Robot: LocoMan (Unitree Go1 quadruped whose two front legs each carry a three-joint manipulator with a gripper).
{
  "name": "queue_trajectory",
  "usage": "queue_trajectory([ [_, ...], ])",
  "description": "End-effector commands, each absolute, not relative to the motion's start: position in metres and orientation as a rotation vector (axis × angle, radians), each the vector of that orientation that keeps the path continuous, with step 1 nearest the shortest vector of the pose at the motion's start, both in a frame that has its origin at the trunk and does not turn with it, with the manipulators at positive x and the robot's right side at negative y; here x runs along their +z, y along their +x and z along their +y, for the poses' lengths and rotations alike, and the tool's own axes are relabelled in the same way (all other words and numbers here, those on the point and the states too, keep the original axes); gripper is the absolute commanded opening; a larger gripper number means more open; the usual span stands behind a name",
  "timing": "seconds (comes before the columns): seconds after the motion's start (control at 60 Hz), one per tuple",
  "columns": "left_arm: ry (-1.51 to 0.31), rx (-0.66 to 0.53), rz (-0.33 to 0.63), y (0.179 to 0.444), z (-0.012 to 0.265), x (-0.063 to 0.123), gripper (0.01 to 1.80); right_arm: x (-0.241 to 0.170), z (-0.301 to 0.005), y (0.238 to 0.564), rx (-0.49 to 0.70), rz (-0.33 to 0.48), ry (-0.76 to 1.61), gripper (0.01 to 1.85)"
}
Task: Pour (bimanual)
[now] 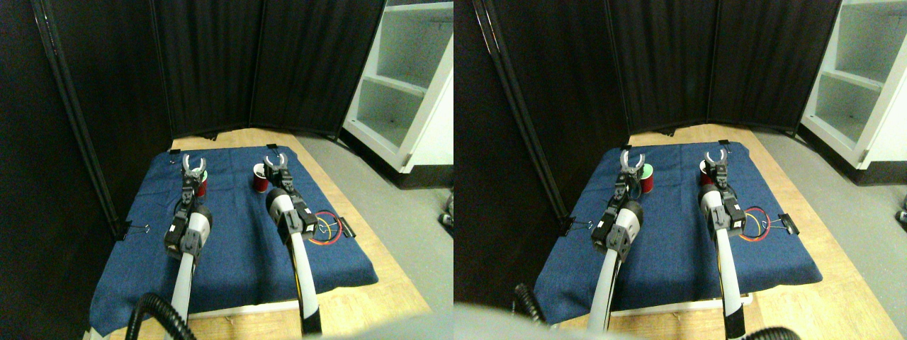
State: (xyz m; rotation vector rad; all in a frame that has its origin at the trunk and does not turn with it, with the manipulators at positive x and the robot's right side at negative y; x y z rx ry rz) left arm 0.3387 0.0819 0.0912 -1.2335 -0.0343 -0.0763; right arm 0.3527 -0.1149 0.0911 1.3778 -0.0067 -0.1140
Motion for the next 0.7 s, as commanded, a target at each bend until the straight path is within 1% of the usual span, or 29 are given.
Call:
queue_trajectory([
  [0.017, -1.019, -0.204, -0.023, 0.3377, 0.0766, 0.0934, 0.62, 0.0942, -0.1123, 0.3551, -0.093, -0.041, 1.381, 0.33],
  [0.033, -1.019, -0.204, -0.023, 0.3377, 0.0766, 0.0934, 0.62, 0.0942, -0.1123, 0.3551, -0.093, -0.041, 1.381, 0.33],
  [0.05, -1.013, -0.206, -0.016, 0.3374, 0.0769, 0.0931, 0.73, 0.0942, -0.1123, 0.355, -0.096, -0.043, 1.382, 0.33],
  [0.083, -0.923, -0.216, -0.005, 0.3373, 0.0791, 0.0923, 1.12, 0.0939, -0.1128, 0.3557, -0.076, -0.041, 1.377, 0.33],
  [0.1, -0.898, -0.211, -0.005, 0.3361, 0.0789, 0.0925, 1.27, 0.0938, -0.1127, 0.3555, -0.078, -0.041, 1.379, 0.33],
  [0.117, -0.889, -0.214, -0.001, 0.3359, 0.079, 0.0924, 1.33, 0.0937, -0.1127, 0.3554, -0.078, -0.042, 1.377, 0.33],
  [0.133, -0.889, -0.214, -0.001, 0.3359, 0.079, 0.0924, 1.33, 0.0937, -0.1127, 0.3554, -0.078, -0.042, 1.377, 0.33],
  [0.167, -0.876, -0.241, 0.011, 0.3366, 0.0796, 0.0916, 1.55, 0.0934, -0.1129, 0.3553, -0.071, -0.045, 1.354, 0.33],
  [0.183, -0.882, -0.25, -0.004, 0.3371, 0.0791, 0.0912, 1.61, 0.0934, -0.1129, 0.3552, -0.072, -0.043, 1.343, 0.33],
  [0.2, -0.884, -0.253, -0.012, 0.3377, 0.079, 0.0908, 1.62, 0.0933, -0.1129, 0.3551, -0.074, -0.043, 1.344, 0.33],
  [0.217, -0.891, -0.259, -0.037, 0.3388, 0.0786, 0.0901, 1.61, 0.0931, -0.1127, 0.3547, -0.079, -0.045, 1.351, 0.33],
  [0.233, -0.905, -0.268, -0.08, 0.3388, 0.077, 0.0896, 1.52, 0.0928, -0.1126, 0.3544, -0.083, -0.045, 1.358, 0.33],
  [0.25, -0.915, -0.273, -0.103, 0.339, 0.0763, 0.0893, 1.45, 0.0928, -0.1126, 0.3544, -0.086, -0.045, 1.361, 0.33],
  [0.267, -0.915, -0.273, -0.103, 0.339, 0.0763, 0.0893, 1.45, 0.0928, -0.1126, 0.3544, -0.086, -0.045, 1.361, 0.33],
  [0.283, -0.942, -0.281, -0.153, 0.3402, 0.0753, 0.0889, 1.3, 0.0926, -0.1126, 0.3545, -0.092, -0.047, 1.367, 0.33],
  [0.3, -0.937, -0.286, -0.184, 0.3404, 0.0746, 0.0888, 1.18, 0.0925, -0.1127, 0.3547, -0.088, -0.048, 1.365, 0.33],
  [0.317, -0.92, -0.289, -0.2, 0.3404, 0.0743, 0.0889, 1.11, 0.0924, -0.1127, 0.3548, -0.08, -0.047, 1.36, 0.33],
  [0.35, -0.927, -0.3, -0.21, 0.3417, 0.0745, 0.0887, 1.03, 0.0923, -0.1127, 0.3546, -0.085, -0.043, 1.366, 0.33],
  [0.417, -0.93, -0.296, -0.21, 0.3408, 0.074, 0.0897, 1.01, 0.0921, -0.1124, 0.3544, -0.08, -0.041, 1.362, 0.33],
  [0.45, -0.931, -0.299, -0.206, 0.3412, 0.0747, 0.09, 1.01, 0.0922, -0.1121, 0.3539, -0.111, -0.037, 1.364, 0.33],
  [0.533, -0.922, -0.304, -0.185, 0.3413, 0.0767, 0.0903, 0.99, 0.0914, -0.1115, 0.3528, -0.109, -0.039, 1.371, 0.33],
  [0.65, -0.919, -0.31, -0.179, 0.3401, 0.0768, 0.0904, 0.95, 0.091, -0.1108, 0.3514, -0.107, -0.047, 1.349, 0.33],
  [0.7, -0.948, -0.315, -0.173, 0.34, 0.0763, 0.0907, 0.93, 0.0909, -0.1104, 0.3508, -0.11, -0.052, 1.342, 0.33],
])
